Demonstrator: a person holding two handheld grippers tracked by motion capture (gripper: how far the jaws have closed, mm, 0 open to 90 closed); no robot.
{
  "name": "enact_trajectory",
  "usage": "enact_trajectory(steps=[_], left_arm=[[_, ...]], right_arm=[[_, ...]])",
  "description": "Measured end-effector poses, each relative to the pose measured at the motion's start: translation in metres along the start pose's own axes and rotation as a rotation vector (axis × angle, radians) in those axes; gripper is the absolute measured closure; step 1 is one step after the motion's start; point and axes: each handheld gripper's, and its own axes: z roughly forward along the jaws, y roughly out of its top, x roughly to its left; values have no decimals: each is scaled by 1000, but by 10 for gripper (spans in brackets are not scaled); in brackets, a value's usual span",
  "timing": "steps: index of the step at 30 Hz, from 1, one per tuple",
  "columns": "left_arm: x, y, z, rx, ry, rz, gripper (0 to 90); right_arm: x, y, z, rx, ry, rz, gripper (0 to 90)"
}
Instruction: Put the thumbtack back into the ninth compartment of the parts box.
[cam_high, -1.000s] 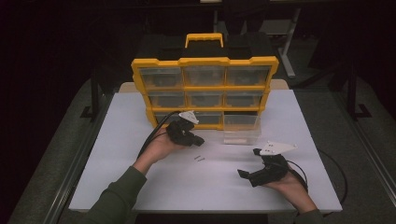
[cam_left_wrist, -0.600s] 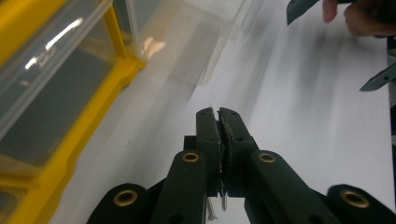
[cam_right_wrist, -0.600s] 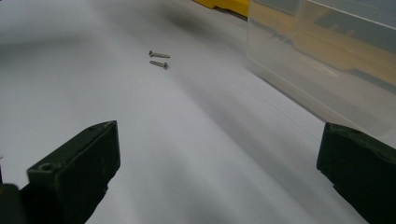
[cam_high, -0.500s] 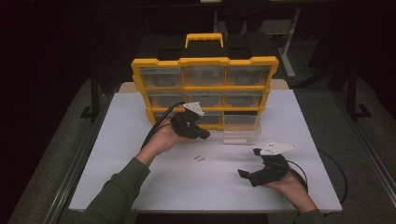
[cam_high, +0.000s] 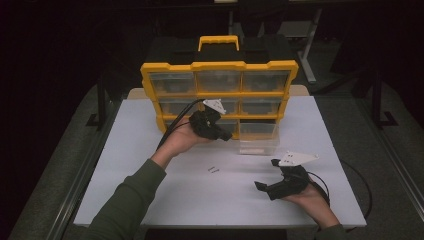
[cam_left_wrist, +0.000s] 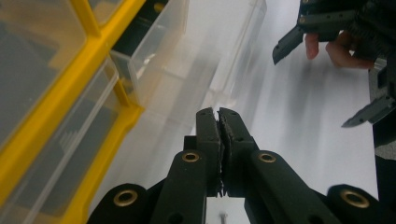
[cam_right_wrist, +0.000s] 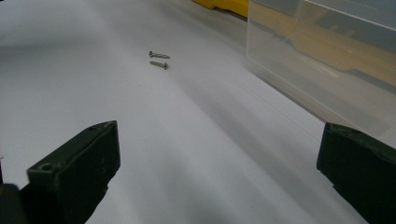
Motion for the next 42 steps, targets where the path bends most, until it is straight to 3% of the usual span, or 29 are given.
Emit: enact_trajectory(steps=[10,22,42], left_arm=[[2,24,7,-3,-5,21,876],[-1,46,29,11,-16,53,875],[2,49,69,104,7,73,873]], right_arm=[[0,0,0,-2,1,0,0],[0,0,-1,-3,2,3,0],[0,0,-1,-5,7,1,0]])
